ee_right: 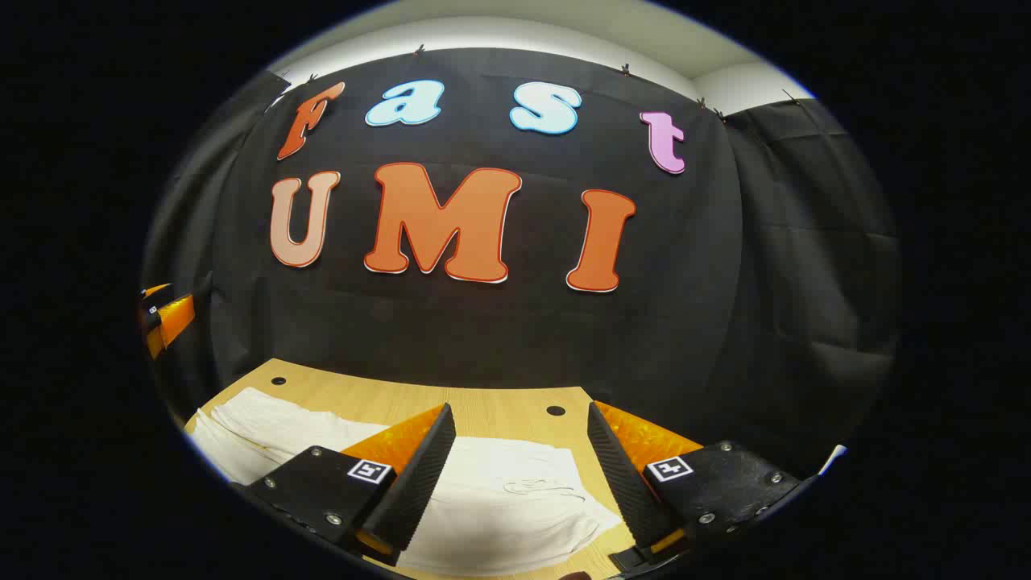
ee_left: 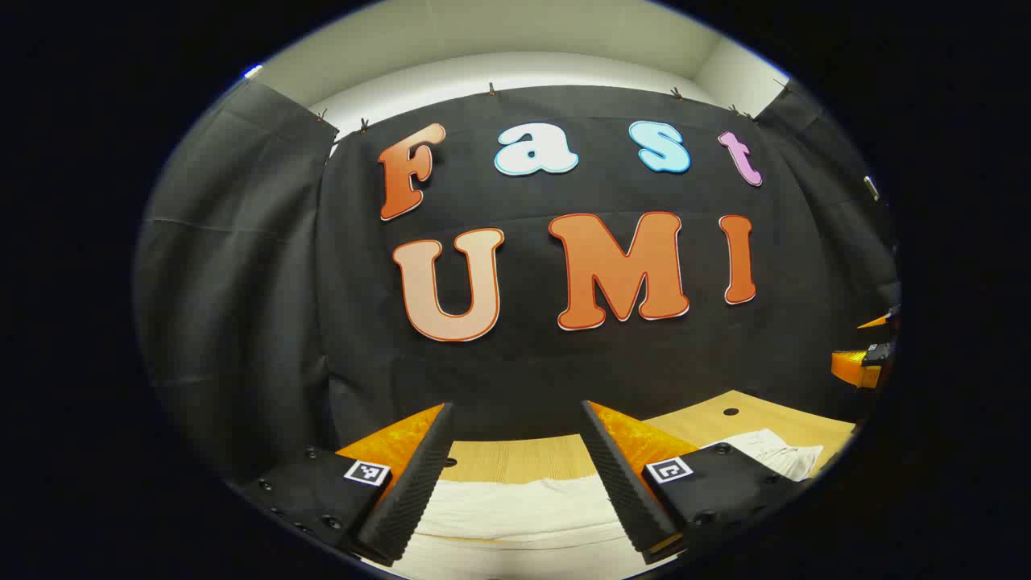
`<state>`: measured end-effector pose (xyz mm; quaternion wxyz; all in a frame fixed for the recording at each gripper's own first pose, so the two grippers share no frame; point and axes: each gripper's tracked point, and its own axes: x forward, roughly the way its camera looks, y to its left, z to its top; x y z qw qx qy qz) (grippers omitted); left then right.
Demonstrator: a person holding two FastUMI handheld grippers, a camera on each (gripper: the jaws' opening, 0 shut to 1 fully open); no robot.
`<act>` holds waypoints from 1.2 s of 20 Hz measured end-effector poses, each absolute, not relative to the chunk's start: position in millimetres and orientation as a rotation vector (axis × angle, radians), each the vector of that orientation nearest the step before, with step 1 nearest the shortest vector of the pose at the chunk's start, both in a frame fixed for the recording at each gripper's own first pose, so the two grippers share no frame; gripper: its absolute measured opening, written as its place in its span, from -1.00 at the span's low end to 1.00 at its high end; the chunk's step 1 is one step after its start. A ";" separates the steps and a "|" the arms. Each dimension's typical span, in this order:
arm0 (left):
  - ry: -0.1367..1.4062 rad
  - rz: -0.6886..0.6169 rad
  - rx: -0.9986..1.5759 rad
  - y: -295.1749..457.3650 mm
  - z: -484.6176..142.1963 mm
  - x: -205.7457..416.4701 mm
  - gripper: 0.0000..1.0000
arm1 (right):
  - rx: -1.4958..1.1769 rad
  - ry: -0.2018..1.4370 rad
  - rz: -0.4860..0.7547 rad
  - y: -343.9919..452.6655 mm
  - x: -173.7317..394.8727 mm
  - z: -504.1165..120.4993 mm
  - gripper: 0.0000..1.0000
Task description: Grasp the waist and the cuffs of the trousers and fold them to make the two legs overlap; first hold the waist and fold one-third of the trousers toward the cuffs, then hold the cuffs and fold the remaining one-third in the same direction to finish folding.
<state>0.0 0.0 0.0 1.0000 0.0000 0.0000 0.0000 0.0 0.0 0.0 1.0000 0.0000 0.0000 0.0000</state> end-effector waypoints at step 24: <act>0.108 -0.012 -0.033 -24.7 -30.0 2.3 0.99 | 0.005 0.104 -0.011 -26.8 9.5 -33.6 0.98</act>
